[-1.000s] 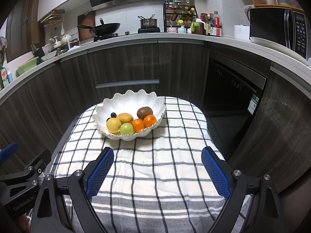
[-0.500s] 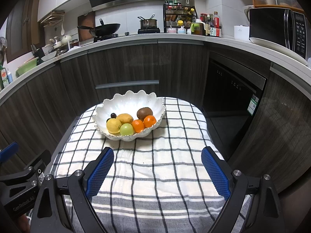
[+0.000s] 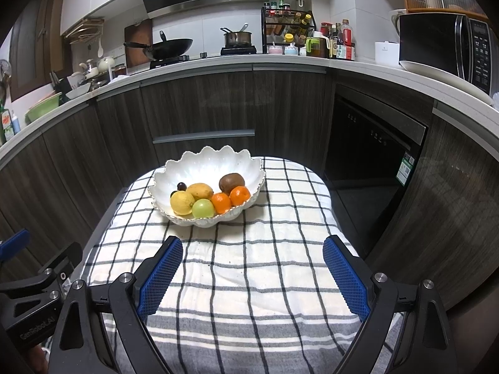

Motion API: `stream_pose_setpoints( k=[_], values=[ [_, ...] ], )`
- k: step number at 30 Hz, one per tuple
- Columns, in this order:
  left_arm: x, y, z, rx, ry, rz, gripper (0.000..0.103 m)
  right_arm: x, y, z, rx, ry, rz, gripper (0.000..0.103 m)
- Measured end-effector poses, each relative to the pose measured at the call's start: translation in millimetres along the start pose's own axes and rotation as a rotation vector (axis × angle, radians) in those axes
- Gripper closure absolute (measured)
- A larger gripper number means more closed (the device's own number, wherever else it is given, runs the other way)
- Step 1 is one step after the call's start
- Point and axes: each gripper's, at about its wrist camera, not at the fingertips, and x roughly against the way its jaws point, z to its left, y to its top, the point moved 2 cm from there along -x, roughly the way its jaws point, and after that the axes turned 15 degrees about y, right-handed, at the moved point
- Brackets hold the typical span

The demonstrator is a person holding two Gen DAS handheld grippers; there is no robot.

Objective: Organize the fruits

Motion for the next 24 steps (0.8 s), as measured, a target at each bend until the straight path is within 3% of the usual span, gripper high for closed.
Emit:
stream_pose_setpoints(
  k=[24],
  values=[
    [-5.1,1.5,1.1,-0.003,-0.016,0.013,0.004,-0.2,-0.3,-1.1,-0.001,-0.001,0.0,0.011]
  ],
)
